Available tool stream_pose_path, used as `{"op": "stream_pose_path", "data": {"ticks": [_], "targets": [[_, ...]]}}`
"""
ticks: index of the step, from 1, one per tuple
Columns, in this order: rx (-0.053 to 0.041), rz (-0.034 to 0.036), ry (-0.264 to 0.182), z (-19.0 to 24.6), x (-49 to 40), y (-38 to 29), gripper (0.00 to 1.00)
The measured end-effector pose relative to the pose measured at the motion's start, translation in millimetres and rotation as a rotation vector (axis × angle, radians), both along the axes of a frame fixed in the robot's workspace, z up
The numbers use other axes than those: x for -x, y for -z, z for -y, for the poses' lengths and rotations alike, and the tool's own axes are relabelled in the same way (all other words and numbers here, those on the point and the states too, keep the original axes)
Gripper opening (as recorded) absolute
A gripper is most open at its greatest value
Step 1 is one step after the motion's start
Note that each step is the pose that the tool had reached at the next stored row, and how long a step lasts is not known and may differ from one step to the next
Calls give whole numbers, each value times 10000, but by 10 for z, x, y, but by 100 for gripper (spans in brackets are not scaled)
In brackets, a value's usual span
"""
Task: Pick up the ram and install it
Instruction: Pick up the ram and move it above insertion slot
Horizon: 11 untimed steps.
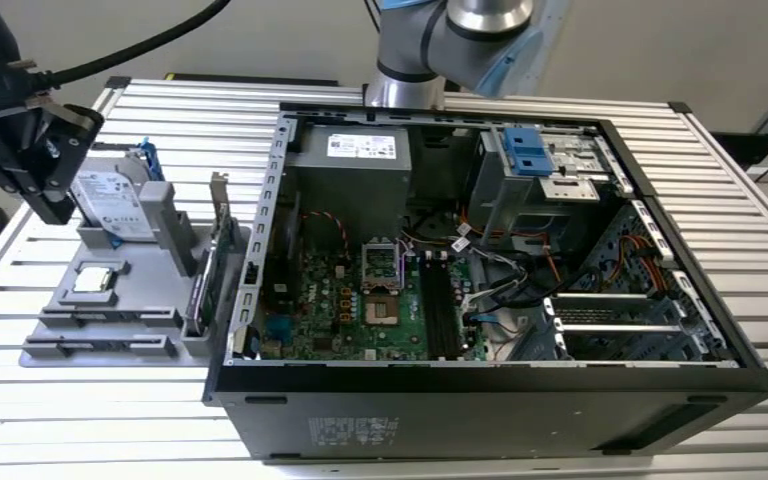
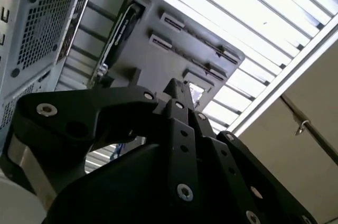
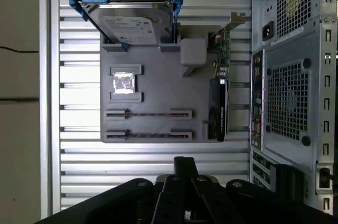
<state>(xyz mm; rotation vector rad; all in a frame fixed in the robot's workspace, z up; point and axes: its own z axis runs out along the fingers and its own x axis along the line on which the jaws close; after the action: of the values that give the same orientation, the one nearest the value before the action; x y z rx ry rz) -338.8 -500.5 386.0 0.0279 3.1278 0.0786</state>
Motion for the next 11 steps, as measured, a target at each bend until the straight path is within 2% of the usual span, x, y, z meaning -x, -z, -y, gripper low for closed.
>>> {"op": "stream_pose_path", "data": {"ticks": [1,3,11], "targets": [[1,-1,-1,-21,44,0,0],[0,0,-1,-31,105,4,0],[0,-51,-1,-31,109,4,0]]}}
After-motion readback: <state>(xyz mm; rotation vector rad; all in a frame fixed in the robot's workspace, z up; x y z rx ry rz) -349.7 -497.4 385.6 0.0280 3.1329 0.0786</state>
